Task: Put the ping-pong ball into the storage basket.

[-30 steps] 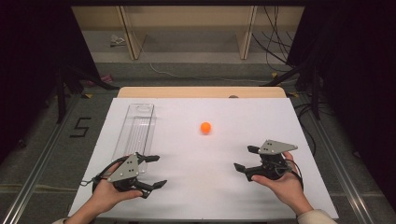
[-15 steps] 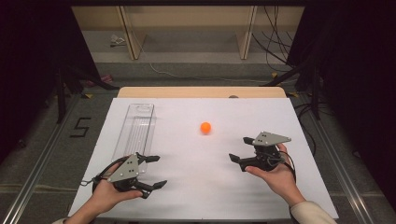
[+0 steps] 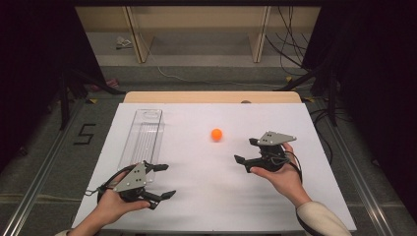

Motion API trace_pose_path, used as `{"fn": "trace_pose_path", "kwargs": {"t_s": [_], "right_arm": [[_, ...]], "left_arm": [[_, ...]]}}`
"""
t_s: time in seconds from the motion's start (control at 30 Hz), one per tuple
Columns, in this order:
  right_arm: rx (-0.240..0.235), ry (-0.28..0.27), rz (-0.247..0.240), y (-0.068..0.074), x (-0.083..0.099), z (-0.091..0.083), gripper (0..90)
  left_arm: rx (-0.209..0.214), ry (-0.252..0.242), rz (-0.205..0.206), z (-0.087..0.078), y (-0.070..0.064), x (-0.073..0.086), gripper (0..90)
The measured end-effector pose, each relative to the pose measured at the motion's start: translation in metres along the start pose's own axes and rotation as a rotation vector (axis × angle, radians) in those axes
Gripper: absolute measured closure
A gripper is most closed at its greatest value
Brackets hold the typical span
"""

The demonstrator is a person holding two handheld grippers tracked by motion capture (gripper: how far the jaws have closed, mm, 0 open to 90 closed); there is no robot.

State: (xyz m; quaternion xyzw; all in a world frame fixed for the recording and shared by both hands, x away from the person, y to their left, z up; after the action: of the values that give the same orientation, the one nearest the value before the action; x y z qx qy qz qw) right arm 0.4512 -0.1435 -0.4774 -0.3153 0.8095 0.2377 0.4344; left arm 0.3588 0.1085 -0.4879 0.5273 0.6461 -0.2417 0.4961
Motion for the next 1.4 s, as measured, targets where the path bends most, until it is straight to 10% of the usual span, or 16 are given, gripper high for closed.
{"fn": "trace_pose_path", "kwargs": {"t_s": [1.4], "right_arm": [[0.003,0.023,0.007,-0.008,-0.017,0.047,16.5]], "left_arm": [[0.006,-0.003,0.003,0.000,-0.001,-0.001,19.3]]}}
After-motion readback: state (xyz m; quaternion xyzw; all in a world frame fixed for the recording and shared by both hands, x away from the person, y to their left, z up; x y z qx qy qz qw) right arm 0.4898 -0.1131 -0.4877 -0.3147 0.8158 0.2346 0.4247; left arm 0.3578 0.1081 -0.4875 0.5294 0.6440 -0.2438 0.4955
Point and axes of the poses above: each handheld gripper's, and its own axes: z roughly forward along the jaws, x roughly out of its underside, y roughly to its left, the point moved 10 cm from there along z, roughly forward along the jaws, and after that the axes turned 6 degrees about z, right-handed, at the moved point
